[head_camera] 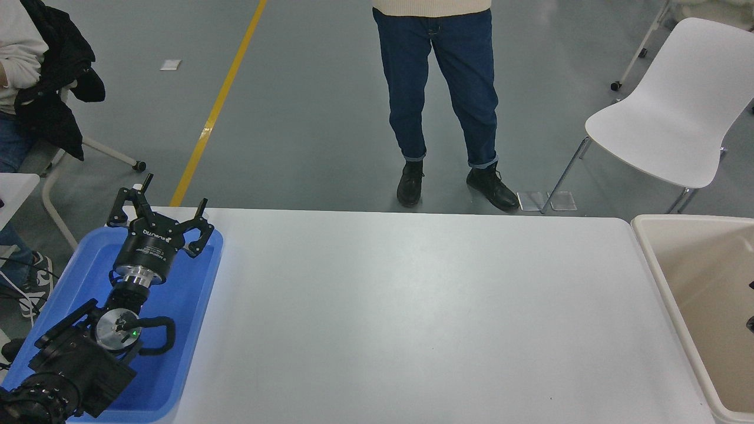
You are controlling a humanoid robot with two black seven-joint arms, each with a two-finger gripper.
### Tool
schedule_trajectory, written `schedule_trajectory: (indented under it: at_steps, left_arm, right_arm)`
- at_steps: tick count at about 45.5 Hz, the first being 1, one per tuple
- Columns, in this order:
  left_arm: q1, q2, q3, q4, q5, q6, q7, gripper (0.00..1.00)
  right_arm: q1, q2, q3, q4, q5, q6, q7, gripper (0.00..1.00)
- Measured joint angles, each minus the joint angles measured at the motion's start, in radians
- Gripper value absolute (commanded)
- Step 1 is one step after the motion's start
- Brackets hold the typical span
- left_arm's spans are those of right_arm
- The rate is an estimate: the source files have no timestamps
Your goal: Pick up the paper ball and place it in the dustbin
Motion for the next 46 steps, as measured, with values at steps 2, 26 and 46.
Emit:
schedule_trajectory:
  at_steps: [2, 26, 46]
  left_arm:
    - [0.000, 0.000, 0.000, 0.000, 0.000, 0.000, 0.000, 1.00]
    - [0.000, 0.000, 0.000, 0.000, 0.000, 0.000, 0.000, 1.00]
    - [0.000, 0.000, 0.000, 0.000, 0.000, 0.000, 0.000, 1.00]
  right_arm:
    - [0.000, 0.002, 0.008, -0.002, 0.000, -0.002, 0.000, 1.00]
    - [0.012, -0.016, 0.275, -0.001, 0.001, 0.001, 0.000, 1.00]
    - [0.015, -0.061, 0.881, 0.194, 0.002, 0.005, 0.004, 1.00]
